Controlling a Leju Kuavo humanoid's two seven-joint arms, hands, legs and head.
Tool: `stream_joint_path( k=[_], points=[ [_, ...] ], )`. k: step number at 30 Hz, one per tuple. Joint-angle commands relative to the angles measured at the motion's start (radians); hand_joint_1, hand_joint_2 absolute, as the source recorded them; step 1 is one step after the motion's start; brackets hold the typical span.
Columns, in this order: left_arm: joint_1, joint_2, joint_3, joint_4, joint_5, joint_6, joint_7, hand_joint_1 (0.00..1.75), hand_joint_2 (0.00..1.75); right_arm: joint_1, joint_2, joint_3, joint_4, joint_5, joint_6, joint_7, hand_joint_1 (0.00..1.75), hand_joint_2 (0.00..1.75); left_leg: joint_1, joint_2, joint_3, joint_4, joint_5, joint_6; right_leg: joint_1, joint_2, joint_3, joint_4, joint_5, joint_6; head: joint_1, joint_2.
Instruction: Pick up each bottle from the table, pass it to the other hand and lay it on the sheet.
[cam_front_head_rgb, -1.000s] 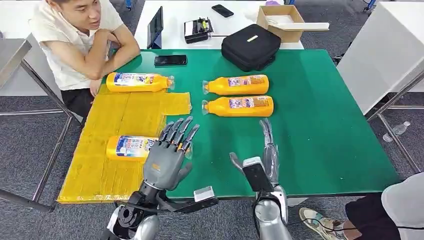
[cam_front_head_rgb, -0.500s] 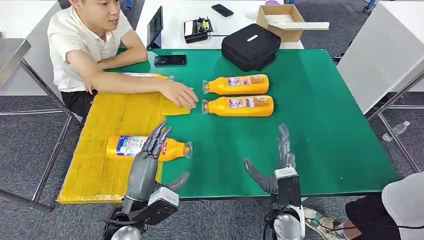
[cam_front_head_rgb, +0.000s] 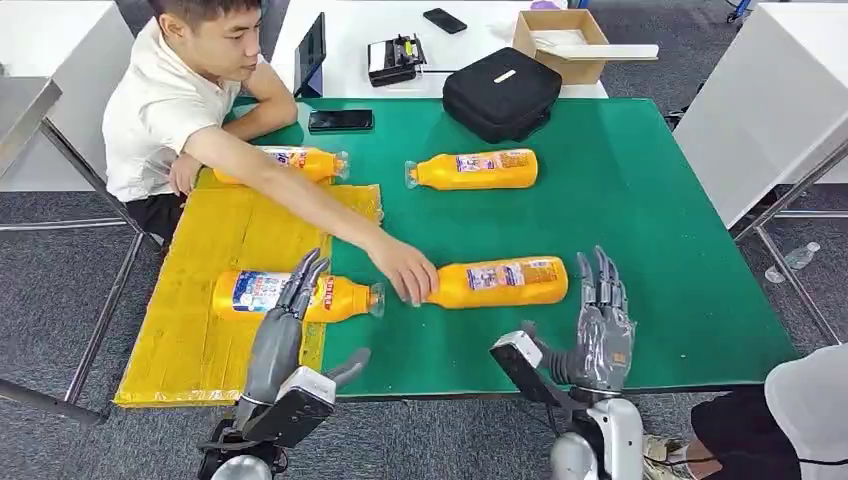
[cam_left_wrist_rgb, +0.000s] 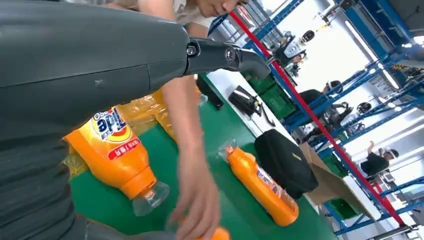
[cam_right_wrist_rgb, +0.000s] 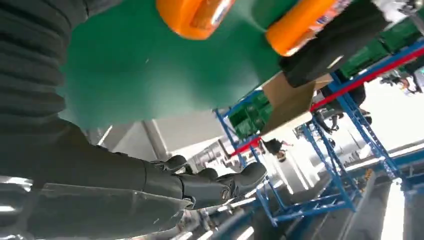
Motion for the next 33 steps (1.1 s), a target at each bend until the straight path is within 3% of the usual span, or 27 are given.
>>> stream_joint_path(
  k=[1, 8, 20, 33],
  points=[
    [-0.01, -0.039, -0.018, 0.045, 0.001, 0.003, -0.001, 0.0, 1.75, -0.04, -0.138, 0.083, 0.135, 0.091, 0.0, 0.074, 0.0, 1.75, 0.001, 0.002, 0.005, -0.001, -0.002, 0.0, 0.002, 0.0, 0.005, -0.002, -0.001, -0.004, 0.0, 0.0],
    [-0.014, -0.043, -0.017, 0.036, 0.019, 0.002, -0.001, 0.0, 1.75, -0.086, -0.177, 0.096, 0.219, 0.16, 0.074, 0.183, 0.0, 1.75, 0.001, 0.002, 0.002, 0.0, -0.001, 0.0, 0.001, 0.001, 0.003, -0.001, 0.0, -0.002, 0.0, 0.0],
    [-0.076, -0.046, -0.066, 0.131, 0.067, -0.061, 0.001, 0.0, 1.75, -0.271, -0.214, 0.08, 0.426, 0.113, 0.089, 0.17, 0.0, 1.75, 0.001, 0.002, 0.002, 0.0, 0.0, 0.0, 0.001, 0.0, 0.003, -0.001, 0.001, -0.002, 0.0, 0.0],
    [-0.102, -0.044, -0.112, 0.199, 0.074, -0.054, 0.0, 0.0, 1.75, -0.32, -0.23, 0.039, 0.518, 0.096, 0.085, 0.168, 0.0, 1.75, 0.001, 0.001, 0.004, 0.0, -0.001, 0.001, 0.002, -0.001, 0.005, -0.002, 0.0, -0.003, -0.001, 0.0]
  ],
)
